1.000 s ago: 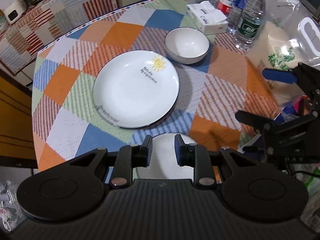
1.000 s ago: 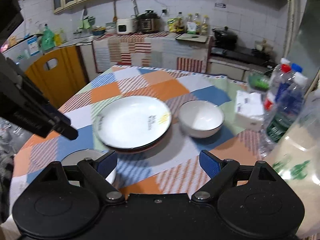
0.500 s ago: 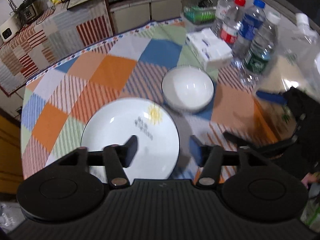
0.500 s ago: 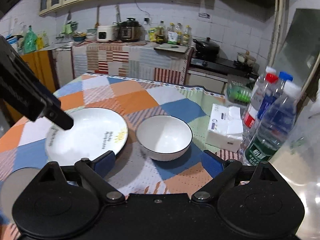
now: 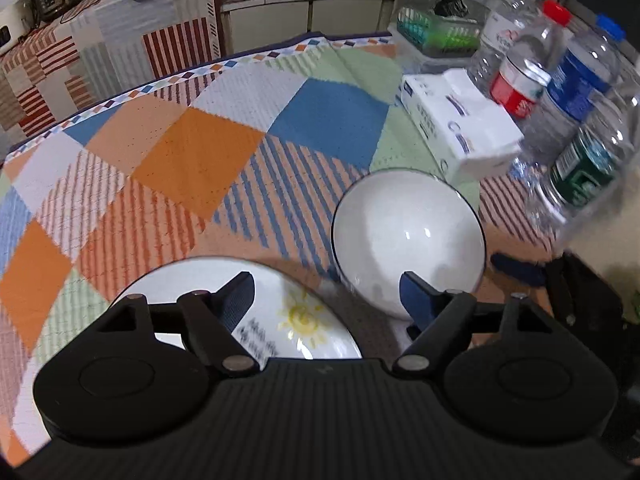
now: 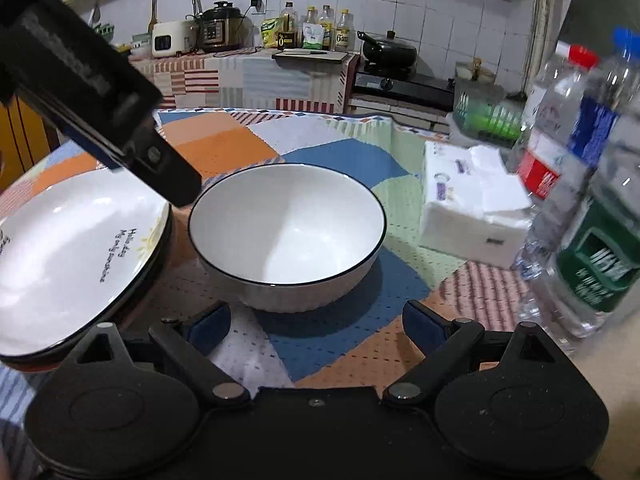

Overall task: Organize plates and bowls
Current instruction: 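Grasp the third white bowl by the tissue box with the left gripper, then carry the third bowl with the left gripper and lower it into the bowl stack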

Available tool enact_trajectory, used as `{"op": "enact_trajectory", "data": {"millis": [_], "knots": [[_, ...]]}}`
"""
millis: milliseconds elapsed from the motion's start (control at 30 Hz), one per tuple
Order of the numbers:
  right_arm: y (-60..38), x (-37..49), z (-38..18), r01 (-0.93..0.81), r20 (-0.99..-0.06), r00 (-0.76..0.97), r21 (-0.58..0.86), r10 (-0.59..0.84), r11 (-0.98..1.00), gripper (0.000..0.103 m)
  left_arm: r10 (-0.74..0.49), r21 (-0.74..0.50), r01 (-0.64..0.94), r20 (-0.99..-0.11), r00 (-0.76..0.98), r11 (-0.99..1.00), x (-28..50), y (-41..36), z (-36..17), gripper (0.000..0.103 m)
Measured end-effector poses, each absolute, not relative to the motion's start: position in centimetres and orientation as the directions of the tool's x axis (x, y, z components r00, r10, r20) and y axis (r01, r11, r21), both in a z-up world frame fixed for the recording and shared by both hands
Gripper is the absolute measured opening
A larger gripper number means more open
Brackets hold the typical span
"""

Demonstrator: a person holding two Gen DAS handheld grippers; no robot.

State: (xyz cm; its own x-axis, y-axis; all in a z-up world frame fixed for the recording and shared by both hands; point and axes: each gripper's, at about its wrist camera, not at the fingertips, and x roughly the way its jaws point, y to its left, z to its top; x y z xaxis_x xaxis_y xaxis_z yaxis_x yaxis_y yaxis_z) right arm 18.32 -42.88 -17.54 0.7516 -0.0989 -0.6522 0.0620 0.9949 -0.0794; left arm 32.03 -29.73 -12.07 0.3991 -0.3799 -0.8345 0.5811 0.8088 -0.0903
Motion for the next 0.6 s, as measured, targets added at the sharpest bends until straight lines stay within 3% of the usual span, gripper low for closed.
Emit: {"op": "enact_trajectory", "data": {"millis": [167, 333, 400, 467, 600], "knots": [[-43.4, 19.4, -18.0, 0.041, -0.647, 0.762, 0.008, -0.026, 0.999, 0.095, -0.421, -0.118, 0.604, -0.819, 0.39, 0.788, 33.7, -30.8, -12.9, 0.075], [-43.3, 20.5, -18.7, -0.006, -0.643, 0.766, 0.03, 0.023, 1.0, 0.095, -0.424, -0.181, 0.58, -0.849, 0.316, 0.794, 35.1, -31.7, -14.4, 0.037], [-43.2, 20.9, -18.9, -0.014, -0.64, 0.768, 0.033, 0.032, 0.999, 0.095, -0.432, -0.212, 0.566, -0.855, 0.288, 0.797, 35.4, -31.7, -15.2, 0.016], [-43.2, 21.2, -19.0, -0.016, -0.636, 0.771, 0.028, 0.03, 0.999, 0.095, -0.425, -0.22, 0.54, -0.857, 0.291, 0.813, 35.5, -31.5, -15.7, 0.008], [-42.9, 21.3, -18.9, -0.013, -0.639, 0.769, 0.028, 0.027, 1.0, 0.095, -0.427, -0.226, 0.531, -0.855, 0.293, 0.817, 35.2, -30.8, -15.5, 0.007]]}}
